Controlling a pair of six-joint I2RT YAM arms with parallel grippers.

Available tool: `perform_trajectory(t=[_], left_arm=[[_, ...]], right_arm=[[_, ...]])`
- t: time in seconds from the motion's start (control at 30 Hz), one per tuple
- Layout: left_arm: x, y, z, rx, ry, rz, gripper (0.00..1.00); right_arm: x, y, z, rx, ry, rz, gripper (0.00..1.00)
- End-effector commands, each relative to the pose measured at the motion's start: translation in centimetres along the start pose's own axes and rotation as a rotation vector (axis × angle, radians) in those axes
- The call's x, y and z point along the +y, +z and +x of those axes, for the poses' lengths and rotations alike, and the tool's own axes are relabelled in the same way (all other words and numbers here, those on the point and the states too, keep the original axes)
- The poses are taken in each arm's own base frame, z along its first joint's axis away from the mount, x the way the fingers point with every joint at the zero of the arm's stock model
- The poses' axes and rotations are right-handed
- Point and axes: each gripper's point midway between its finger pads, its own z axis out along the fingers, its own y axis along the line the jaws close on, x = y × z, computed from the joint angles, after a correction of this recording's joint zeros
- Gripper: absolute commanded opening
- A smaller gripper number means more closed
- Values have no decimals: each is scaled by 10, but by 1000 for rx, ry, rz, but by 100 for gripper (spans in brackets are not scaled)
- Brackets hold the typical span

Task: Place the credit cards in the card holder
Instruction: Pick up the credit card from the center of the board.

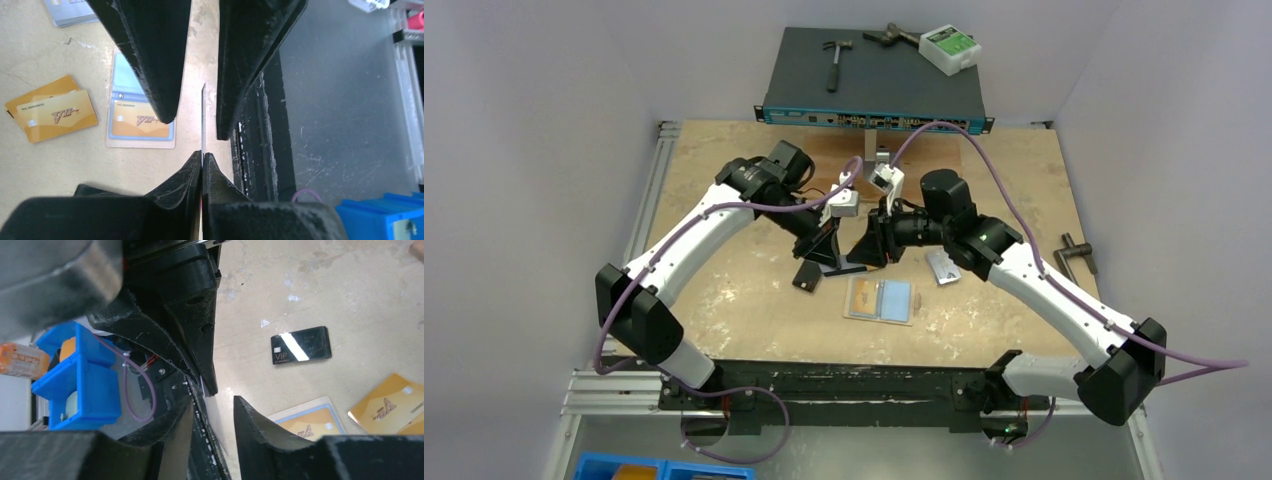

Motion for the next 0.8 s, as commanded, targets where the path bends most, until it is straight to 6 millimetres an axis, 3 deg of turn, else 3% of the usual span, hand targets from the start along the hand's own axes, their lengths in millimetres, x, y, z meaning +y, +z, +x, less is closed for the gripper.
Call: perform_trajectory(t=[0.0, 0.13, 0.27, 0.4, 0.67, 0.77], left_arm=[[-7, -10, -36, -177, -100, 15, 0], [-3, -25, -62, -314, -212, 65, 0], [-8, -34, -81, -397, -267, 109, 0], [-1, -35, -91, -443, -375, 137, 0], [33, -43, -100, -598, -615, 140, 0], [36, -49, -104, -635, -634, 146, 0]], right_arm=[[-4, -9, -36, -139, -46, 83, 45], [-32, -39, -52, -291, 13, 221, 62], [-41, -65, -54, -419, 84, 182, 66], [-23, -62, -51, -464, 105, 41, 66], [-8, -56, -50, -553, 211, -148, 63], [-9, -56, -53, -578, 230, -161, 63]])
